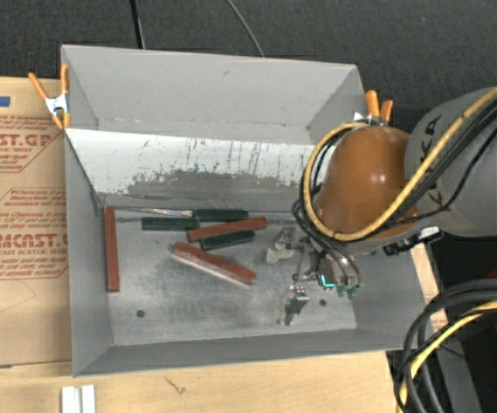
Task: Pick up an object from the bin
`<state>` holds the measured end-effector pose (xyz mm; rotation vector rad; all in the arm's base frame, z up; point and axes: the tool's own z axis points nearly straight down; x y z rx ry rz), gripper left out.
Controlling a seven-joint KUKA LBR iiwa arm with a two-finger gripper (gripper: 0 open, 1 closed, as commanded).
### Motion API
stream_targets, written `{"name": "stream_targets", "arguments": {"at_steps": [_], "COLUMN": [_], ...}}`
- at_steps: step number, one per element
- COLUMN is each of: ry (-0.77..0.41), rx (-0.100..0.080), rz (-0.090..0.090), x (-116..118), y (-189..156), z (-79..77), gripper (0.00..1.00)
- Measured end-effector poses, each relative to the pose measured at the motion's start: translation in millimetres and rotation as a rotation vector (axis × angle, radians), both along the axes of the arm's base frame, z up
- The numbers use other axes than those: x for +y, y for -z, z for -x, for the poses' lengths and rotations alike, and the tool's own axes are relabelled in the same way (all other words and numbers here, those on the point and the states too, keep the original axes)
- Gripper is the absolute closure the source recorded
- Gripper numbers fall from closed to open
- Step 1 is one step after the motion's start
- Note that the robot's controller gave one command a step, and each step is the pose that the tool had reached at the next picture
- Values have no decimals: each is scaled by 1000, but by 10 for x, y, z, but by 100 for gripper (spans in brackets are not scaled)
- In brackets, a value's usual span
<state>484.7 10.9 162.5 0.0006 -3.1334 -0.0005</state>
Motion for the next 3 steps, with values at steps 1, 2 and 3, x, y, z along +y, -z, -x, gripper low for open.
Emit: {"name": "stream_targets", "arguments": {"at_steps": [1,2,3], "ry": [0,-77,-77], "rx": [-8,-20,-20], "rz": [0,-1,-1], "x": [0,300,300], "y": [-40,843,843], "z": [-19,-433,-433], "gripper": [0,100,100]}}
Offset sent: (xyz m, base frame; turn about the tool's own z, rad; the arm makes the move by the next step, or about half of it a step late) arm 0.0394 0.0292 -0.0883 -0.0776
